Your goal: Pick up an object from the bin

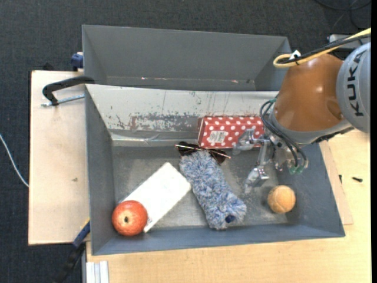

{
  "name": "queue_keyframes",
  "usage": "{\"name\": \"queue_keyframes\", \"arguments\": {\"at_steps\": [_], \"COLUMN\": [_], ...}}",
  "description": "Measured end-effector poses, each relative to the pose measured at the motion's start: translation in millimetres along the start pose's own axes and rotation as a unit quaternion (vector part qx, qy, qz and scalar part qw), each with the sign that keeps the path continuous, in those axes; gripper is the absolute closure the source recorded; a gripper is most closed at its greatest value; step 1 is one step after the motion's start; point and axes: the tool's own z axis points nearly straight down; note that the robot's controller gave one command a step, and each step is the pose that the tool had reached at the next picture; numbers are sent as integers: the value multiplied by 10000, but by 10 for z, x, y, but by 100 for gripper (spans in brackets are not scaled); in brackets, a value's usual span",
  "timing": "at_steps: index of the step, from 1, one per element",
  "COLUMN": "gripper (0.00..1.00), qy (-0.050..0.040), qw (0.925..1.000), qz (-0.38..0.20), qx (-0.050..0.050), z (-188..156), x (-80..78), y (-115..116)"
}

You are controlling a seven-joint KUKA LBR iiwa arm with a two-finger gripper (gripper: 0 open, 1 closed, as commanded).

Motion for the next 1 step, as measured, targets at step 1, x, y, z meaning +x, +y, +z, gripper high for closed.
{"name": "queue_keyframes", "arguments": {"at_steps": [1], "gripper": [0], "qy": [8], "qw": [9989], "qz": [-469], "qx": [0], "z": [10], "x": [18], "y": [3]}}
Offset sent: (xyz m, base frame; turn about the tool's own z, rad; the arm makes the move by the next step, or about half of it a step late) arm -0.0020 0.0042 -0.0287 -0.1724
